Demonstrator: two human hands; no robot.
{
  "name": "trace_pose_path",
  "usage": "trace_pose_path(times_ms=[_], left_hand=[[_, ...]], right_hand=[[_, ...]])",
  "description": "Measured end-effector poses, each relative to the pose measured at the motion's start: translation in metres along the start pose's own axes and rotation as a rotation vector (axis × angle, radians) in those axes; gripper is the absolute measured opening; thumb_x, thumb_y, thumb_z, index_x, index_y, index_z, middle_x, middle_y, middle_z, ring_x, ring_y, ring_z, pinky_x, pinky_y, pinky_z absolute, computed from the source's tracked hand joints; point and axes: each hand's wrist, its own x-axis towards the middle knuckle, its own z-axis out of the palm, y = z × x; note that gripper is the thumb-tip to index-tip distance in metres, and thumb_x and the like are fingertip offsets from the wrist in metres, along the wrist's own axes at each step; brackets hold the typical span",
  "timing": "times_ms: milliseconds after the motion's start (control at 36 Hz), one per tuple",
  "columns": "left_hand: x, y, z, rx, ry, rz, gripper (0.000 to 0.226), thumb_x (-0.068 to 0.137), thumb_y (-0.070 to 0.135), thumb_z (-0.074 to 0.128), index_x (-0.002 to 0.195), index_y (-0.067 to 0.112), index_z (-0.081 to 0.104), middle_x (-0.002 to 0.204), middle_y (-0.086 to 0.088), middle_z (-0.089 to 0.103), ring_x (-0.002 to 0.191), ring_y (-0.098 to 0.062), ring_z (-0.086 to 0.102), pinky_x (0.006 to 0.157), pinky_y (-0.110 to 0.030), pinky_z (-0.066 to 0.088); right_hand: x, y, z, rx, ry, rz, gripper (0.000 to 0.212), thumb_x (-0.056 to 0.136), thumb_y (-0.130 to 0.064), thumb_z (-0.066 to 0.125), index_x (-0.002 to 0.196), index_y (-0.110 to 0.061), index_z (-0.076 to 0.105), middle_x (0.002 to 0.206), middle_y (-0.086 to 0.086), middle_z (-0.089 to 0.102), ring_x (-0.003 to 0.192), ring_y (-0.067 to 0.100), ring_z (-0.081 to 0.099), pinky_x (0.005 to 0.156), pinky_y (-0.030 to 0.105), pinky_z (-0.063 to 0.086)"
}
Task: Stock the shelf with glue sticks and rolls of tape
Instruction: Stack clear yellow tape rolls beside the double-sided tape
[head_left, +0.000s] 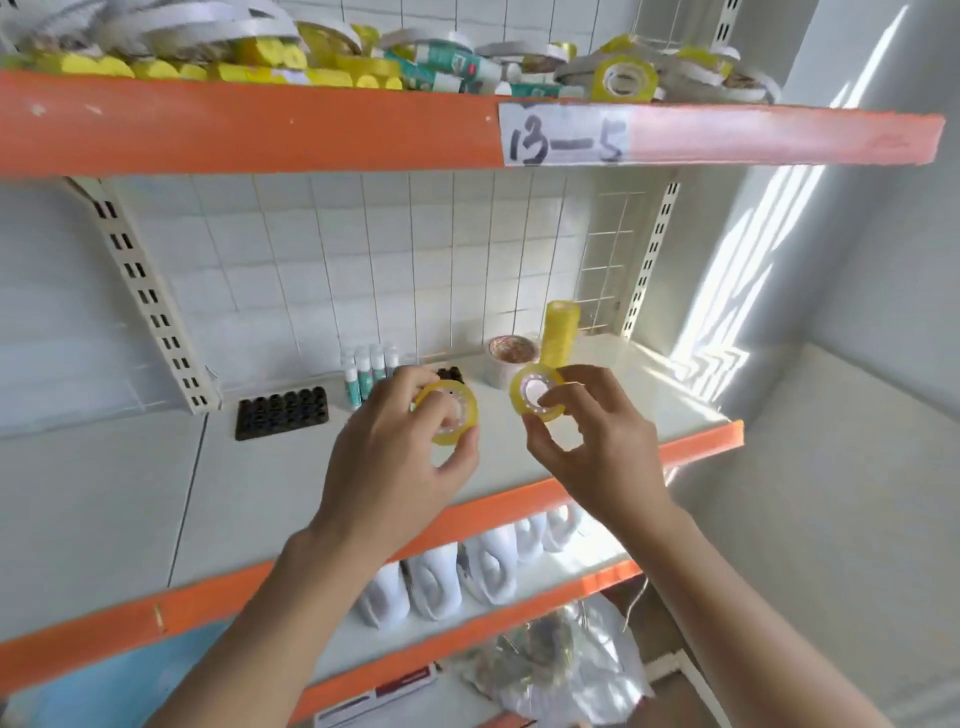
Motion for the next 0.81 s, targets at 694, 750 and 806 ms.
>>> trace_pose_path(times_ms=[694, 750, 806], left_hand=[[0.024, 0.03, 0.235, -0.026, -0.365, -0.425, 0.036, 0.083, 0.024, 0.068, 0.111, 0.01, 0.051, 0.106, -0.007, 0.061, 0.099, -0.027, 0.057, 0.075, -0.033, 0.04], [0.025, 0.029, 0.246, -0.038, -0.367, -0.449, 0.037, 0.082, 0.024, 0.069, 0.111, 0.01, 0.051, 0.105, -0.007, 0.062, 0.098, -0.028, 0.057, 0.074, -0.034, 0.041], [0.027, 0.029, 0.257, -0.045, -0.379, -0.447, 0.038, 0.082, 0.024, 0.07, 0.111, 0.009, 0.051, 0.105, -0.008, 0.062, 0.1, -0.029, 0.056, 0.076, -0.036, 0.042]], right_hand=[[-0.028, 0.234, 0.071, 0.0, -0.661, 0.226, 0.024, 0.086, -0.04, 0.068, 0.096, -0.018, 0.071, 0.112, -0.002, 0.062, 0.102, 0.018, 0.06, 0.073, 0.03, 0.047], [-0.025, 0.24, 0.08, -0.011, -0.671, 0.244, 0.024, 0.086, -0.037, 0.067, 0.096, -0.016, 0.071, 0.113, 0.0, 0.062, 0.108, 0.02, 0.056, 0.078, 0.031, 0.047], [-0.022, 0.247, 0.09, -0.002, -0.665, 0.252, 0.023, 0.084, -0.034, 0.069, 0.093, -0.013, 0.071, 0.109, 0.002, 0.064, 0.105, 0.025, 0.056, 0.079, 0.033, 0.047]])
